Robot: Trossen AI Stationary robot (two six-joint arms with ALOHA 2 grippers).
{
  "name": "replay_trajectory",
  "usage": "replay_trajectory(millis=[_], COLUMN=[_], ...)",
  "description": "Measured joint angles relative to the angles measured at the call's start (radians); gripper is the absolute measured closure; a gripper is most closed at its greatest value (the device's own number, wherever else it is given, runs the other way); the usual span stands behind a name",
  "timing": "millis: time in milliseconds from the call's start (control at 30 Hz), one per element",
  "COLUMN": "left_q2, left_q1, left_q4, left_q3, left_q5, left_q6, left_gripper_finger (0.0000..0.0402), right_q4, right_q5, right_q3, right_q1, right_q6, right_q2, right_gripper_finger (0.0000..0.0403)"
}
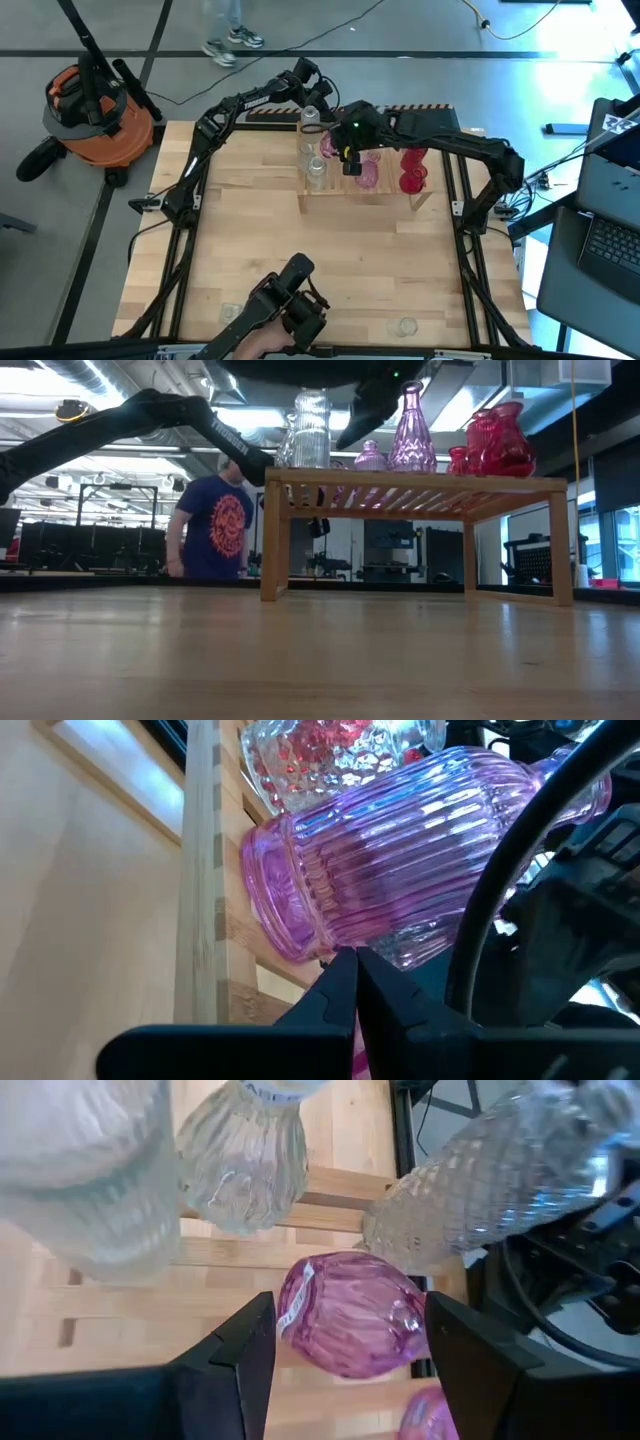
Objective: Sort vases onto shelf
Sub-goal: Adjust the pink vase on the shelf
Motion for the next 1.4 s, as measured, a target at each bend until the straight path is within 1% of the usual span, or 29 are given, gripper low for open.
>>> replay_trajectory(millis=[167,267,400,600,700,867,967,1100,1300,1400], left_q2=[0.0,0.0,0.0,0.002,0.002,0.002,0.002,0.002,0.002,0.003], left_q1=[-0.007,-0.015,-0.026,-0.029,-0.019,-0.002,0.001,-0.002,0.011,0.02], left_q4=[-0.007,-0.015,-0.014,-0.013,-0.012,-0.011,-0.009,0.005,0.022,0.022], left_q3=[0.0,-0.001,-0.002,-0.002,-0.002,-0.002,-0.002,-0.002,-0.002,-0.002], left_q5=[0.028,0.036,0.072,0.068,0.072,0.071,0.069,0.069,0.054,0.039], left_q6=[-0.006,-0.008,-0.008,-0.003,-0.003,-0.002,-0.001,0.0,0.002,0.006], left_gripper_finger=[0.0402,0.0402,0.0402,0.0402,0.0402,0.0402,0.0402,0.0402,0.0402,0.0402], right_q4=[0.004,0.003,0.01,0.048,0.032,-0.006,-0.005,-0.048,-0.034,-0.037], right_q5=[-0.03,-0.025,-0.028,-0.036,-0.036,0.015,-0.017,-0.027,-0.037,-0.076], right_q3=[0.0,0.0,0.0,0.002,0.06,0.173,0.218,0.223,0.223,0.222], right_q1=[0.0,0.0,-0.006,-0.005,-0.005,-0.011,-0.025,-0.039,-0.039,-0.037], right_q6=[-0.016,-0.018,-0.019,0.016,0.067,0.181,0.319,0.662,0.973,1.205], right_q2=[0.026,0.039,0.045,0.044,0.043,0.039,0.038,0.04,0.04,0.04], right_gripper_finger=[0.0196,0.0196,0.0196,0.0196,0.0196,0.0196,0.0196,0.0196,0.0196,0.0196])
